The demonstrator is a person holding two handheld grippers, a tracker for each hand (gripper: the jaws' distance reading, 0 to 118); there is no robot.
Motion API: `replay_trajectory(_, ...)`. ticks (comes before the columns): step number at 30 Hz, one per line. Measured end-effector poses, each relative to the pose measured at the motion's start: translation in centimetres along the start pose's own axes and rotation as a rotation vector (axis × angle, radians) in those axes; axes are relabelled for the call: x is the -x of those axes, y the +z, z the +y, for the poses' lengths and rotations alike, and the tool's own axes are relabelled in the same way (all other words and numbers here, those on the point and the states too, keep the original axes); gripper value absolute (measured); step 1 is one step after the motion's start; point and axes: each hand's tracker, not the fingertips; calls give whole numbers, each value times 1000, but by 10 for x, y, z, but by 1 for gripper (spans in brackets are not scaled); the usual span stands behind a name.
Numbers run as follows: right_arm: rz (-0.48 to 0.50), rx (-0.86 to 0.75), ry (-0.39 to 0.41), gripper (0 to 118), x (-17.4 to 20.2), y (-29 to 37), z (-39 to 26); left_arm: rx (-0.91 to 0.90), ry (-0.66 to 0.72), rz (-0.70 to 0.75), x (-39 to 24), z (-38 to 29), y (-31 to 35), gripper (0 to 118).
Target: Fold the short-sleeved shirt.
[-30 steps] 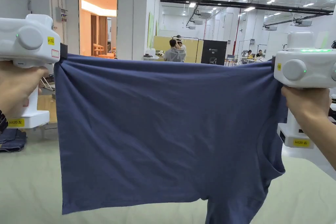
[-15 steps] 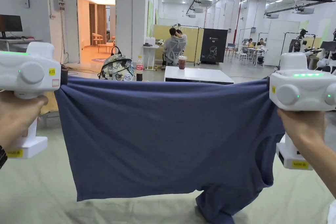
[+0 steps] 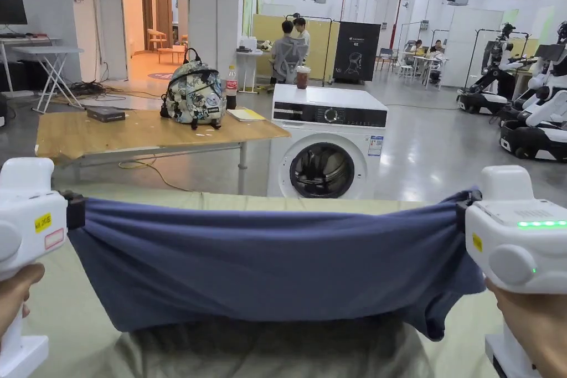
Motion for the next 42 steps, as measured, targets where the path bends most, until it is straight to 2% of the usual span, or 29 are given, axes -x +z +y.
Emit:
replay_trajectory(9, 36, 125, 29, 1, -3, 59, -86, 108, -25, -17, 9, -88, 57, 0)
replay_trajectory(14, 57, 199, -17, 1, -1, 97, -128, 199, -22, -22, 13, -137, 76, 0)
replay_trajectory(21, 62, 324, -17, 1, -3, 136, -179, 315, -33, -21, 19, -192, 97, 0)
replay_trajectory(23, 74, 379, 9, 1, -4, 139, -194, 372, -27, -29, 20, -206, 97, 0)
replay_trajectory(29, 113, 538, 18, 1, -5, 140, -237, 550, -37, -38, 22, -250, 83, 0)
replay_trajectory(42, 141, 804, 77, 1, -7, 115, -302, 707, -39, -31, 31, -289, 60, 0)
